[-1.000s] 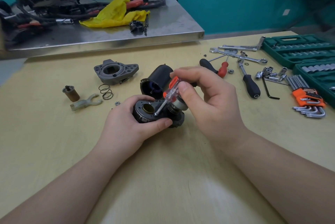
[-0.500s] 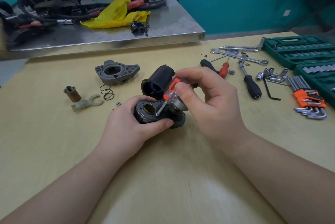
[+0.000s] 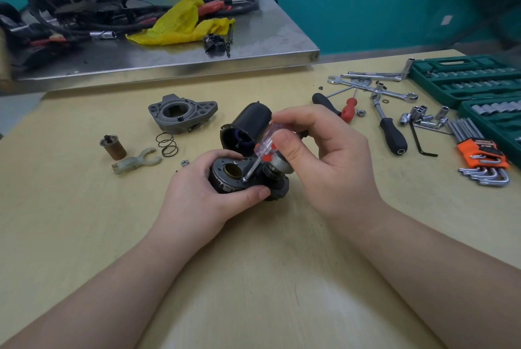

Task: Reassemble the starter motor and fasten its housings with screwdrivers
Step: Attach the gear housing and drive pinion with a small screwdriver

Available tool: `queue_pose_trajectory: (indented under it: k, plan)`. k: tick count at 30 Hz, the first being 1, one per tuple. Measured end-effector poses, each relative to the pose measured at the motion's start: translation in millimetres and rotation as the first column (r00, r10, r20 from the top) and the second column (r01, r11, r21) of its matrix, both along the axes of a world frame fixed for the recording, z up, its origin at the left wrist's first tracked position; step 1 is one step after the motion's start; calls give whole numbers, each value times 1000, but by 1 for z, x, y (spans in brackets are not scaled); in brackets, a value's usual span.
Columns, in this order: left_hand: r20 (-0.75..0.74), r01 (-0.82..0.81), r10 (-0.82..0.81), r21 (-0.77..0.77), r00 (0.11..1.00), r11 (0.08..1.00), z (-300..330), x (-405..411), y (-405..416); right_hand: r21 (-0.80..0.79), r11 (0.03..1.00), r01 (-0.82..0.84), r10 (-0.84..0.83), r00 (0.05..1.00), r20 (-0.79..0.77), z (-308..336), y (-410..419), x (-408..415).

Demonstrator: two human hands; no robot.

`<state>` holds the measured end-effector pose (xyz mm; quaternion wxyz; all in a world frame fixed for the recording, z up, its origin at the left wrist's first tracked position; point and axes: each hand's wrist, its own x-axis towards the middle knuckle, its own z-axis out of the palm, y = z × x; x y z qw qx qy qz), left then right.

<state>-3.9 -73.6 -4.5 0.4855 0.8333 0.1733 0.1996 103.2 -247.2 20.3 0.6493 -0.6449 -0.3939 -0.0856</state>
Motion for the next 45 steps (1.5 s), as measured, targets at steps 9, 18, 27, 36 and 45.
queue_pose_trajectory:
  k: [9,18,27,36,45]
  plan:
    - [-7,-6,6,2,1000,1000,-2,-1,1,-7,1000,-2,2,1000,-31,-3,-2,1]
    - [2,-2,2,-11,1000,1000,-1,0,0,24,999,-32,33,997,-64,-4,-2,2]
    - [-10,-3,3,-5,1000,1000,0,0,0,46,999,-28,30,998,-47,0,0,0]
    - [-3,-2,2,-8,1000,1000,1,0,0,12,1000,-14,14,998,-57,1,1,0]
    - [6,1,-1,-24,1000,1000,2,0,-2,25,999,-47,49,996,-74,-1,-2,0]
